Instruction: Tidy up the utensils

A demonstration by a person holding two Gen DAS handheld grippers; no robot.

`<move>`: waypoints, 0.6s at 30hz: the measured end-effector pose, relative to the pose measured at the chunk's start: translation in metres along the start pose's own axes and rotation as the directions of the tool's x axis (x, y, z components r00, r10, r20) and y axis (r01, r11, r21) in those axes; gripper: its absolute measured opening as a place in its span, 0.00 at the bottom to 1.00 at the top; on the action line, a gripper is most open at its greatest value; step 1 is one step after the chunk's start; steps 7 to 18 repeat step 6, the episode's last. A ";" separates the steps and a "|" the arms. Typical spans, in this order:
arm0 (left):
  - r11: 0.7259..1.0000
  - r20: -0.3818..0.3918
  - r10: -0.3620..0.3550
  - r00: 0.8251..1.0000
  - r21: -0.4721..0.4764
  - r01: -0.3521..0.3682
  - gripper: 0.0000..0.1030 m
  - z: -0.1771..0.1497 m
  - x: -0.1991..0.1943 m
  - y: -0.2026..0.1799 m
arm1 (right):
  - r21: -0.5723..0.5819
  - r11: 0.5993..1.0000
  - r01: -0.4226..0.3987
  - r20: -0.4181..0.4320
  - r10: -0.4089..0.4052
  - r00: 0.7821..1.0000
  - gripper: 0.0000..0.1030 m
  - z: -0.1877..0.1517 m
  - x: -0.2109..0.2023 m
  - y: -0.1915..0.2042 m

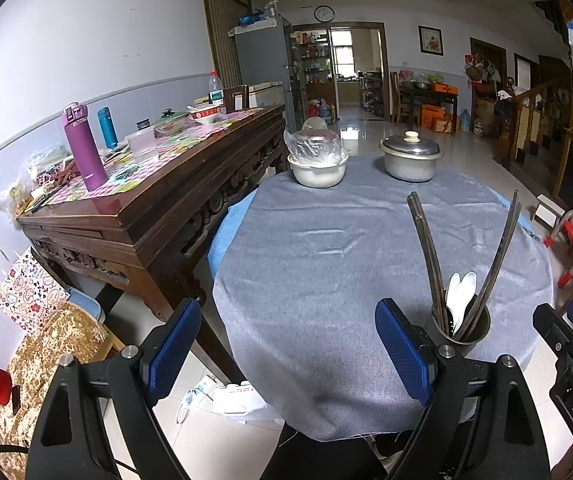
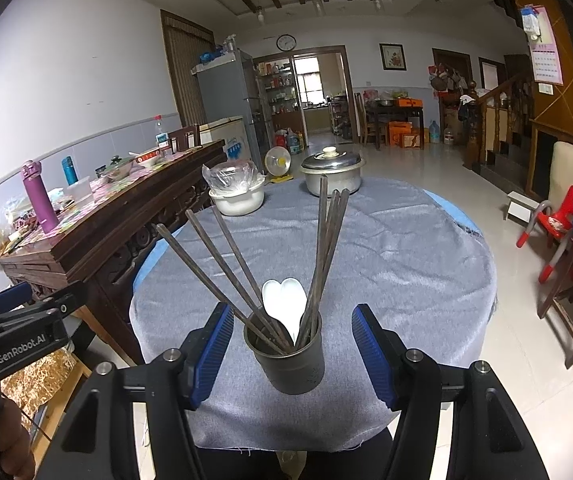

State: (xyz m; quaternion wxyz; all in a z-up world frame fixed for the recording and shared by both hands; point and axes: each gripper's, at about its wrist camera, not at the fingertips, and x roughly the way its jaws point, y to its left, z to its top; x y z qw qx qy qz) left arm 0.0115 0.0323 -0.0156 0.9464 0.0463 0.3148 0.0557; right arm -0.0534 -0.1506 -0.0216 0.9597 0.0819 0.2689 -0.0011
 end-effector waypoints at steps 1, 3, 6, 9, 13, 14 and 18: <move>1.000 0.000 -0.003 1.000 0.002 0.003 0.87 0.000 0.001 -0.001 | 0.002 1.000 0.001 -0.001 -0.001 1.000 0.64 0.000 0.001 -0.002; 1.000 0.006 -0.005 1.000 -0.006 0.005 0.87 0.002 0.005 -0.002 | 0.009 1.000 0.008 -0.005 -0.008 1.000 0.64 0.001 0.004 -0.008; 0.999 -0.034 -0.021 0.999 -0.048 0.019 0.87 0.008 0.029 0.005 | 0.037 0.998 0.043 -0.007 -0.042 0.999 0.64 0.003 0.011 -0.027; 0.999 -0.034 -0.021 0.999 -0.048 0.019 0.87 0.008 0.029 0.005 | 0.037 0.998 0.043 -0.007 -0.042 0.999 0.64 0.003 0.011 -0.027; 0.999 -0.034 -0.021 0.999 -0.048 0.019 0.87 0.008 0.029 0.005 | 0.037 0.998 0.043 -0.007 -0.042 0.999 0.64 0.003 0.011 -0.027; 0.999 -0.034 -0.021 0.999 -0.048 0.019 0.87 0.008 0.029 0.005 | 0.037 0.998 0.043 -0.007 -0.042 0.999 0.64 0.003 0.011 -0.027; 0.999 -0.034 -0.021 0.999 -0.048 0.019 0.87 0.008 0.029 0.005 | 0.037 0.998 0.043 -0.007 -0.042 0.999 0.64 0.003 0.011 -0.027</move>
